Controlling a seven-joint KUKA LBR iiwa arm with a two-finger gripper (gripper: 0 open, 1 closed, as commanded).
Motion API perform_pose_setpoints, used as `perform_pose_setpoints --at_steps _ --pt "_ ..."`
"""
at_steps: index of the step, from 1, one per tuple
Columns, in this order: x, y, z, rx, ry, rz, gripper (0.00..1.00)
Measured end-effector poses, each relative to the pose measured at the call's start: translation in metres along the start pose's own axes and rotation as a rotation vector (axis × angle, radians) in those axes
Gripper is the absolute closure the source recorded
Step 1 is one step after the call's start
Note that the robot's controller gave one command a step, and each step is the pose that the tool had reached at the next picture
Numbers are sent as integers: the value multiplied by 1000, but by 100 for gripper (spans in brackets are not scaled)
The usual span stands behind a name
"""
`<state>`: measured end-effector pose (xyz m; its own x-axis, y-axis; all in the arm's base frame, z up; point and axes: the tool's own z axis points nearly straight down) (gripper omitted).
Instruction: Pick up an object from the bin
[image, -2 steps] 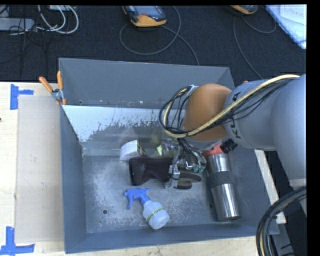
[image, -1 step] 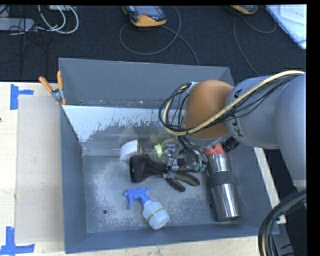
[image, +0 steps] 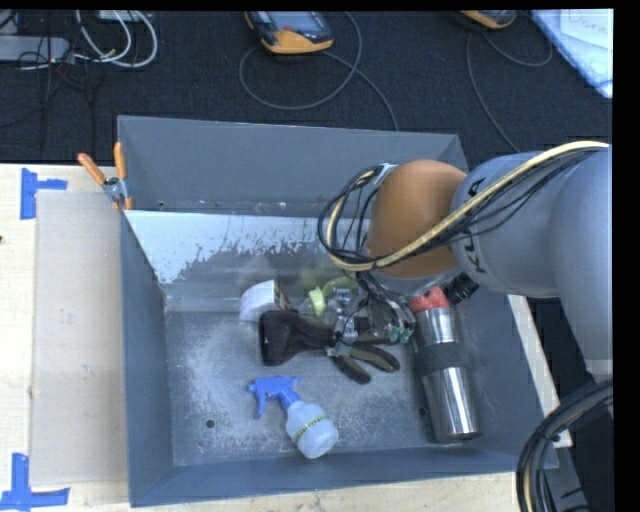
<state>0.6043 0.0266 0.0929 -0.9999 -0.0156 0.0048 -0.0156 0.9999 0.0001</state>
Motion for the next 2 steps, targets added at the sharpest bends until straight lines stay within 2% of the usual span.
perform_pose_setpoints --at_steps 2 --pt "0 0 -3 0 0 1 100"
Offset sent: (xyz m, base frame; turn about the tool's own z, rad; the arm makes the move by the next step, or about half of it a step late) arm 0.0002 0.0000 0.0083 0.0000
